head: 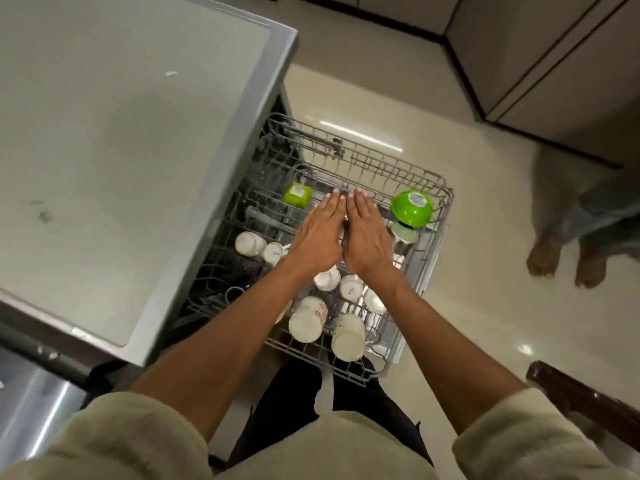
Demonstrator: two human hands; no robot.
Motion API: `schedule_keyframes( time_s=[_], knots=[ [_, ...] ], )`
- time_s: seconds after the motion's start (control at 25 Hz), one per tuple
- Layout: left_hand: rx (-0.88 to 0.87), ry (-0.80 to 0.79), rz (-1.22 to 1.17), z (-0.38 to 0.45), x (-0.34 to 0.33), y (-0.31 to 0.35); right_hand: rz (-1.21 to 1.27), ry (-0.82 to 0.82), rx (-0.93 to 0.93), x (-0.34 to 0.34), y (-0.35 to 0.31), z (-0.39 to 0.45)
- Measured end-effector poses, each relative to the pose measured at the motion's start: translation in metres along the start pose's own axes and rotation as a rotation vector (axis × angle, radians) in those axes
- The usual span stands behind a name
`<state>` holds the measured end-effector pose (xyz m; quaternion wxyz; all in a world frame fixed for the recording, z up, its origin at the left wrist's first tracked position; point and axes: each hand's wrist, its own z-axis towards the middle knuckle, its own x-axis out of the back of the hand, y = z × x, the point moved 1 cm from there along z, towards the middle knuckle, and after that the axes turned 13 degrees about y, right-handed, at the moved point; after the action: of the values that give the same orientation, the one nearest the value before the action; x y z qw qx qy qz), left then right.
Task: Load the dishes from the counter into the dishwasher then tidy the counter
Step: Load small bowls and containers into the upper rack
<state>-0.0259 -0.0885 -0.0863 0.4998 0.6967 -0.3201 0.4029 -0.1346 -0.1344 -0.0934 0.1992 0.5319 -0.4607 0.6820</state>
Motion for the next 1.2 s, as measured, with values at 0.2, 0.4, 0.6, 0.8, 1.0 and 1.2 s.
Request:
schedule_keyframes(
  time_s=[0.2, 0.4, 0.6, 0.8, 1.0, 1.2],
  knots=[
    [0.01, 0.189, -0.012, -0.065, 0.067, -0.023, -0.032, 0.048, 0.167, 0.021, -0.08, -0.021],
    [0.082, 0.408, 0.024, -0.166, 0.142, -0.073, -0.074, 0.126, 0.408, 0.034, -0.201, -0.06],
    [0.181, 0.557, 0.014, -0.285, 0.188, -0.138, 0.016, 0.128, 0.582, 0.024, -0.323, -0.115],
    [0.366, 0.695, 0.015, -0.4, 0.205, -0.209, 0.106, 0.031, 0.778, -0.017, -0.428, -0.173],
    [0.61, 0.797, 0.005, -0.495, 0.209, -0.266, 0.144, -0.059, 1.013, -0.055, -0.515, -0.226],
    [0.825, 0.862, 0.002, -0.56, 0.206, -0.309, 0.16, -0.156, 1.179, -0.09, -0.586, -0.259]
  ],
)
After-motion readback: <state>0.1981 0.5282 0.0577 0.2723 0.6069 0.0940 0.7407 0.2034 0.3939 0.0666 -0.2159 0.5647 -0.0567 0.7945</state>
